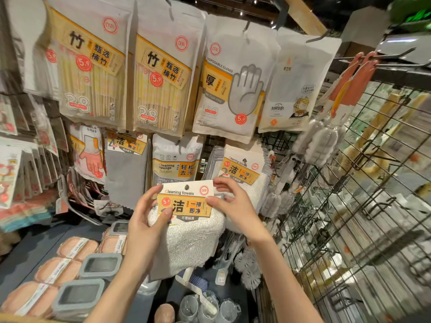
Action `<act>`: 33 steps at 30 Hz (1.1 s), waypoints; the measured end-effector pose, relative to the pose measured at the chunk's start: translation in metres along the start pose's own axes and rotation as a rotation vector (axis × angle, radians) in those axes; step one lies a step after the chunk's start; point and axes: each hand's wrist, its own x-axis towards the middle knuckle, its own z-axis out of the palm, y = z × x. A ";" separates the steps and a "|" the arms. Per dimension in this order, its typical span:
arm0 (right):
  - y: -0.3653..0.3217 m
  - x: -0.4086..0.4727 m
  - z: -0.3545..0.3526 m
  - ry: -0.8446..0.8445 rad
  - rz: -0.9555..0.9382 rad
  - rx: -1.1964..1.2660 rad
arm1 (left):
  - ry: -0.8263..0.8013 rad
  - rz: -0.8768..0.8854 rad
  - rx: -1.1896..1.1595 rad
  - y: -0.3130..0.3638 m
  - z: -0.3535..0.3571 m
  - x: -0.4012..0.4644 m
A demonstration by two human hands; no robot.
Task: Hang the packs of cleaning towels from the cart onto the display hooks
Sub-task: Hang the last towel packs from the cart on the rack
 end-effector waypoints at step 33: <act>0.033 0.040 -0.076 0.527 -0.038 0.122 | 0.079 -0.101 -0.084 -0.003 -0.004 0.007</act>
